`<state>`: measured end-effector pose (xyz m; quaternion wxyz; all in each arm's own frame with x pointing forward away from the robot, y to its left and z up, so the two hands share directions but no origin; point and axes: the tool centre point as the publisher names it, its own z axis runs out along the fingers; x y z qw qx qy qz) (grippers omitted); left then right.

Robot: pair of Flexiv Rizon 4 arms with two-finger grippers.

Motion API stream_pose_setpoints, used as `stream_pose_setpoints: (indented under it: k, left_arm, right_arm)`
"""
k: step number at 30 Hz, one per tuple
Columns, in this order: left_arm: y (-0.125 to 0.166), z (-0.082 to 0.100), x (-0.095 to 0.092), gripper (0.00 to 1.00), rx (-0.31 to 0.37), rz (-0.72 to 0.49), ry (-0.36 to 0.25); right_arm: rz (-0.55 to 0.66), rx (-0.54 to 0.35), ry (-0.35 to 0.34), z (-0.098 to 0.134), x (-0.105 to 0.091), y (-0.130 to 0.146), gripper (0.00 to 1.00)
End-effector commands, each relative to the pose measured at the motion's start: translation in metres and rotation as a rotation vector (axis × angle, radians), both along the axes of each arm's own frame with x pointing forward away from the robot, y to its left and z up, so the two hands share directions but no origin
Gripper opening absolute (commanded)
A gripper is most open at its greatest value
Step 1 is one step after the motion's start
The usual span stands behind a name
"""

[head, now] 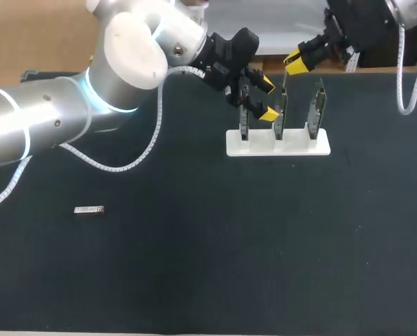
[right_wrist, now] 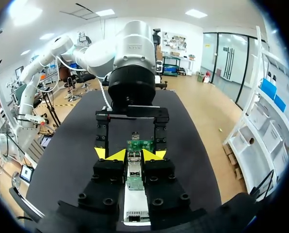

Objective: Pick up the optical module with the left hand, and insert it into the network port with the right hand.

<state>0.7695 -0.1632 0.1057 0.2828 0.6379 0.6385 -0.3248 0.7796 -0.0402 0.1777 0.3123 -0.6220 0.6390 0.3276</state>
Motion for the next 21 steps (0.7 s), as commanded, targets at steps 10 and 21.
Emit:
stream_pose_setpoints:
  k: [10,21]
  left_arm:
    - [-0.0005,0.0007,-0.0004,1.00,0.005,0.003,0.001]
    - [-0.0005,0.0007,-0.0004,1.00,0.005,0.003,0.001]
  right_arm:
    - [-0.007,-0.021,-0.003,-0.0079,-0.0014,0.0021,0.00]
    - [-0.006,-0.032,0.003,-0.0112,-0.0020,0.0031,0.00]
